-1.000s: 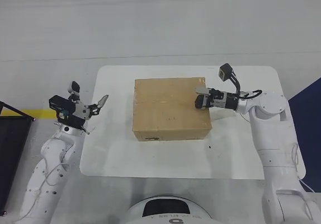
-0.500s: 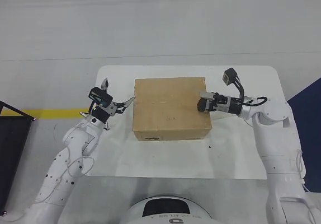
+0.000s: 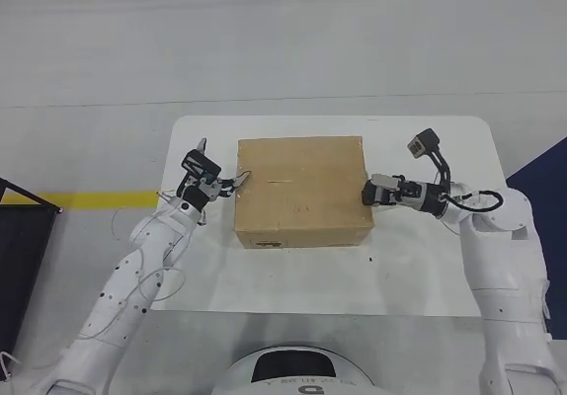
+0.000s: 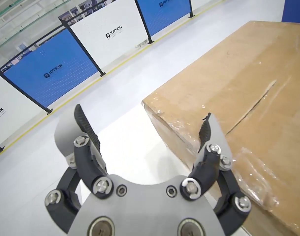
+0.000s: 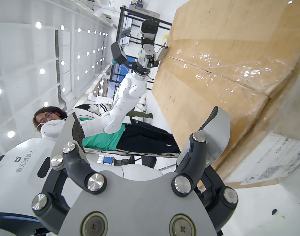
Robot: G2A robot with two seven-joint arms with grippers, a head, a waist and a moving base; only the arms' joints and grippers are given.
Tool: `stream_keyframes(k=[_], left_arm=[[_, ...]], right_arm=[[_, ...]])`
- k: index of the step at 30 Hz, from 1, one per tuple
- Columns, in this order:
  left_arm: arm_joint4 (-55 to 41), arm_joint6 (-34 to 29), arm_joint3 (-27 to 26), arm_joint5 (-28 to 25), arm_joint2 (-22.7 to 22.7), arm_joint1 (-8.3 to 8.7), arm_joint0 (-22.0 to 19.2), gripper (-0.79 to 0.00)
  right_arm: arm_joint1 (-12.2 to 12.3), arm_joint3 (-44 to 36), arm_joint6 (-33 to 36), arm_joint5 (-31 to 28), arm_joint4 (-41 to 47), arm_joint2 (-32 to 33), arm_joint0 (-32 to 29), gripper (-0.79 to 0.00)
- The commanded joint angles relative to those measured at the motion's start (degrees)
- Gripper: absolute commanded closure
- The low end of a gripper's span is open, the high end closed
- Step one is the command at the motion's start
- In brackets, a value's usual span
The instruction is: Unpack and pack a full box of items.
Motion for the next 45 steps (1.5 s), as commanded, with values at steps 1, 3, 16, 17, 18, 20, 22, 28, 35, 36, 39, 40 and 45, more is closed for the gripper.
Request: stream_keyframes(k=[1, 3, 16, 17, 18, 20, 22, 28, 35, 36, 39, 40, 45], left_arm=[[0.1, -0.1, 0.5, 0.1, 0.3, -0.12, -0.4, -0.785], [-0.1, -0.1, 0.7, 0.1, 0.5, -0.25, -0.6, -0.785], [-0.2, 0.2, 0.8, 1.1, 0.4, -0.39, -0.7, -0.785], [-0.2, 0.2, 0.8, 1.1, 0.4, -0.39, -0.7, -0.785], [-0.2, 0.2, 0.8, 1.1, 0.4, -0.39, -0.7, -0.785], [-0.2, 0.2, 0.8, 1.1, 0.4, -0.39, -0.7, -0.785], [-0.2, 0.2, 0.8, 1.1, 0.4, -0.39, -0.7, -0.785], [-0.2, 0.2, 0.8, 1.1, 0.4, -0.39, -0.7, -0.785], [-0.2, 0.2, 0.8, 1.1, 0.4, -0.39, -0.7, -0.785], [-0.2, 0.2, 0.8, 1.1, 0.4, -0.39, -0.7, -0.785], [-0.2, 0.2, 0.8, 1.1, 0.4, -0.39, -0.7, -0.785], [-0.2, 0.2, 0.8, 1.1, 0.4, -0.39, -0.7, -0.785], [-0.2, 0.2, 0.8, 1.1, 0.4, -0.39, -0.7, -0.785]], right_arm=[[0.4, -1.4, -0.9, -0.6, 0.8, 2.7, -2.1, -0.785], [0.8, -2.7, -1.2, -0.9, 1.5, 4.8, -4.1, -0.785], [1.2, -5.8, -11.9, 0.9, -11.8, 4.7, -5.1, -0.785], [1.0, -7.6, -16.7, 0.1, -15.4, 3.3, -5.7, -0.785], [1.0, -8.5, -20.0, -1.5, -19.3, 2.1, -6.4, -0.785], [1.1, -9.7, -24.2, -5.9, -28.0, 0.9, -7.3, -0.785], [1.3, -9.5, -28.2, -9.8, -36.0, -0.1, -8.0, -0.785], [1.7, -6.4, -33.4, -12.6, -42.9, -0.4, -6.6, -0.785], [1.7, -6.4, -33.4, -12.6, -42.9, -0.4, -6.6, -0.785], [1.7, -6.4, -33.4, -12.6, -42.9, -0.4, -6.6, -0.785], [1.7, -5.5, -35.9, -10.3, -50.7, -2.6, -5.7, -0.785], [1.7, -4.6, -35.4, -11.2, -51.2, -3.9, -5.0, -0.785], [2.7, -5.1, -37.1, -17.6, -61.0, -3.1, -7.5, -0.785]])
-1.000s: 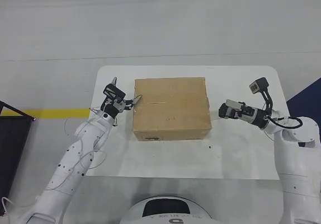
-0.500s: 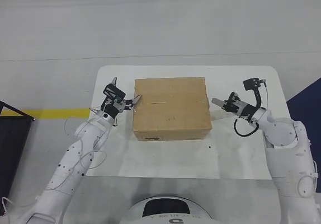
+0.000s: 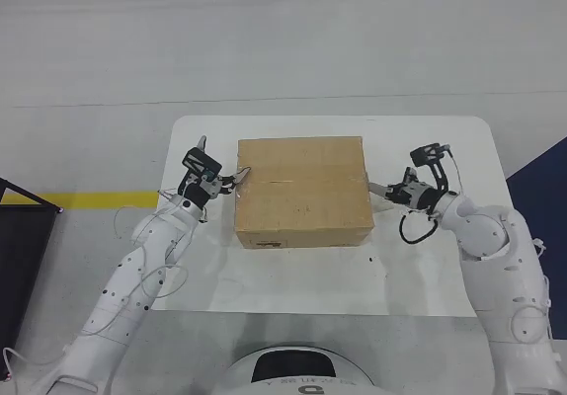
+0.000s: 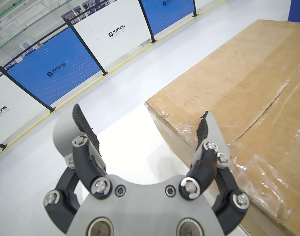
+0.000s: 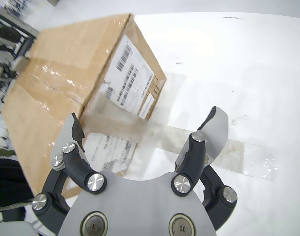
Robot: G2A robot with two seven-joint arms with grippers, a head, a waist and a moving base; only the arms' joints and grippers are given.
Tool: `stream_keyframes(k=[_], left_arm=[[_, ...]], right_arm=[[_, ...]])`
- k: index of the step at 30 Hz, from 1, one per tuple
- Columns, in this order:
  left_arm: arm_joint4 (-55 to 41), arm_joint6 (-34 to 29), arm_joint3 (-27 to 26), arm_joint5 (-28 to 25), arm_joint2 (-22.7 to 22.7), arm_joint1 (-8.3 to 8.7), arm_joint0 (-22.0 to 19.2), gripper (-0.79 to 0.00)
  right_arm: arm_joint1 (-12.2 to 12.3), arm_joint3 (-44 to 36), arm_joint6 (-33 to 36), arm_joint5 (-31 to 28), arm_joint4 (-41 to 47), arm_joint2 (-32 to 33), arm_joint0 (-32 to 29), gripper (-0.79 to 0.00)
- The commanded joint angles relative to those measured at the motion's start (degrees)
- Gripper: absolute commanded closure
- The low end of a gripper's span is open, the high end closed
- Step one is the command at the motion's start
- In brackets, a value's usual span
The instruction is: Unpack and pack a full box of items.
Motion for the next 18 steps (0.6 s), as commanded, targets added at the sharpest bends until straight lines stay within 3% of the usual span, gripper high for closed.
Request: stream_keyframes(k=[1, 8, 18], left_arm=[[0.0, 0.0, 0.0, 0.0, 0.0, 0.00, 0.0, -0.785], [0.0, 0.0, 0.0, 0.0, 0.0, 0.00, 0.0, -0.785], [0.0, 0.0, 0.0, 0.0, 0.0, 0.00, 0.0, -0.785]], right_arm=[[0.3, -1.2, -1.7, -1.9, -3.5, 0.7, -1.9, -0.785], [1.0, -3.9, -6.5, -4.1, -7.7, 2.8, -6.2, -0.785], [0.7, -4.6, -8.7, -1.7, -13.5, -4.5, -4.1, -0.785]])
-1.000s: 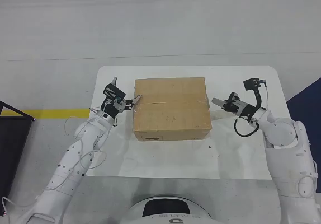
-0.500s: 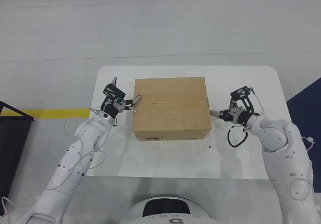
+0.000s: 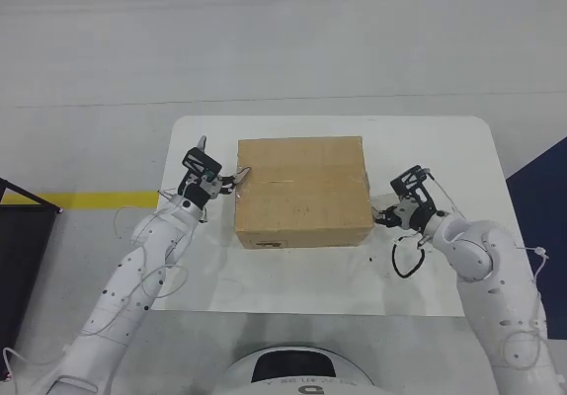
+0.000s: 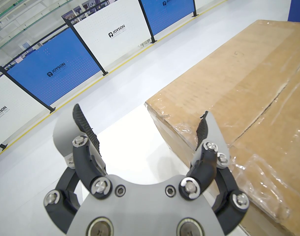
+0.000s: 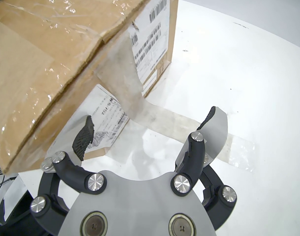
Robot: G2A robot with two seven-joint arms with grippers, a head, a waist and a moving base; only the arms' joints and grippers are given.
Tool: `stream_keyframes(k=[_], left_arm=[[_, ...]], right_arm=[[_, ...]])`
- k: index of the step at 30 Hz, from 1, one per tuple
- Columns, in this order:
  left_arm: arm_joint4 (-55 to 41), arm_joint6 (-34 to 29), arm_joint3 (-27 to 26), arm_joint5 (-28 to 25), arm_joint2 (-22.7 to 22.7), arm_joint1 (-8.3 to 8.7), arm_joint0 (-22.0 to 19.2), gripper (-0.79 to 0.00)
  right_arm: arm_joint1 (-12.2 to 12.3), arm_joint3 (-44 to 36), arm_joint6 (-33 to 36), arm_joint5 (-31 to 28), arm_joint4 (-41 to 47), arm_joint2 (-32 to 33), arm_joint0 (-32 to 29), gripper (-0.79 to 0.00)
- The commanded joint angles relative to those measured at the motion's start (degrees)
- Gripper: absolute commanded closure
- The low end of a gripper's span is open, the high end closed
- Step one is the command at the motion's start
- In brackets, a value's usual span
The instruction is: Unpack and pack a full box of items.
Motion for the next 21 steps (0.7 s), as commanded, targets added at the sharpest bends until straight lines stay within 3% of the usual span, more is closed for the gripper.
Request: stream_keyframes(k=[1, 8, 16, 21], left_arm=[[0.0, 0.0, 0.0, 0.0, 0.0, 0.00, 0.0, -0.785], [0.0, 0.0, 0.0, 0.0, 0.0, 0.00, 0.0, -0.785], [0.0, 0.0, 0.0, 0.0, 0.0, 0.00, 0.0, -0.785], [0.0, 0.0, 0.0, 0.0, 0.0, 0.00, 0.0, -0.785]], right_arm=[[-0.2, 0.8, 0.1, 1.6, -0.8, -1.7, 1.5, -0.785], [-0.6, 4.5, -3.5, 4.2, 4.3, -2.9, 4.7, -0.785], [-1.0, 2.8, -11.5, 11.0, 9.4, -2.1, 2.7, -0.785], [-1.0, -0.7, -15.5, 12.2, 10.6, -0.6, -0.3, -0.785]])
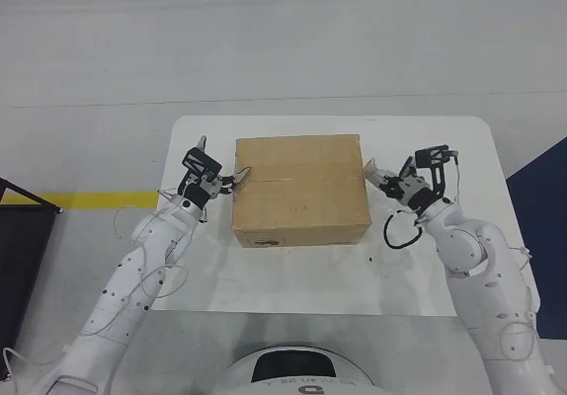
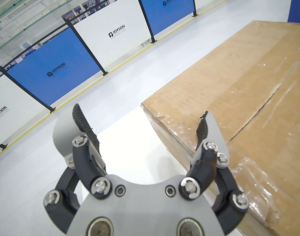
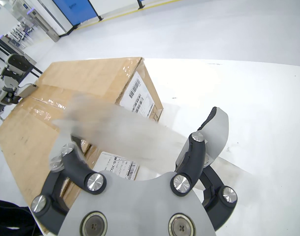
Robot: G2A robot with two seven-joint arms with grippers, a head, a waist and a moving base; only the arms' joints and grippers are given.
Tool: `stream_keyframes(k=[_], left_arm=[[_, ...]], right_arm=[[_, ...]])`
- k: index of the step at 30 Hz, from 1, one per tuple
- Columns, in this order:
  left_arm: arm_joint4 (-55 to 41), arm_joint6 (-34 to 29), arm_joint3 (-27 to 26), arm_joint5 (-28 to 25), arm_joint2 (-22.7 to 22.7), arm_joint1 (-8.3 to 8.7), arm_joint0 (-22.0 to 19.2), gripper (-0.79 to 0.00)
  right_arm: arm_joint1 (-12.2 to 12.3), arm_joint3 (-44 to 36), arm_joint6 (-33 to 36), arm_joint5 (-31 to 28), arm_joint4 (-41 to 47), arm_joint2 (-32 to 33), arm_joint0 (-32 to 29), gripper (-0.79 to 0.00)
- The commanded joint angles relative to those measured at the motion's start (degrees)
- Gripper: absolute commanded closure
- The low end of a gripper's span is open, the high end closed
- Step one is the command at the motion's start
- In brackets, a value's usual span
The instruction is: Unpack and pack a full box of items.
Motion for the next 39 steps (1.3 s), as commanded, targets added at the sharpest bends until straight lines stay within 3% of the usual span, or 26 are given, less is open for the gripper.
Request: stream_keyframes(k=[1, 7, 19, 30, 39], left_arm=[[0.0, 0.0, 0.0, 0.0, 0.0, 0.00, 0.0, -0.785], [0.0, 0.0, 0.0, 0.0, 0.0, 0.00, 0.0, -0.785], [0.0, 0.0, 0.0, 0.0, 0.0, 0.00, 0.0, -0.785], [0.0, 0.0, 0.0, 0.0, 0.0, 0.00, 0.0, -0.785], [0.0, 0.0, 0.0, 0.0, 0.0, 0.00, 0.0, -0.785]], right_arm=[[0.1, -1.7, -0.7, 1.0, -1.1, 0.5, -1.1, -0.785], [-0.2, -7.2, -0.9, 9.9, -8.4, -1.6, -2.9, -0.785], [-2.0, -16.6, 3.2, 30.7, -28.0, -14.7, -1.5, -0.785], [-3.8, -21.3, 12.7, 37.6, -43.1, -25.6, 2.8, -0.785], [-6.1, -22.1, 20.9, 37.3, -48.3, -33.5, 8.8, -0.785]])
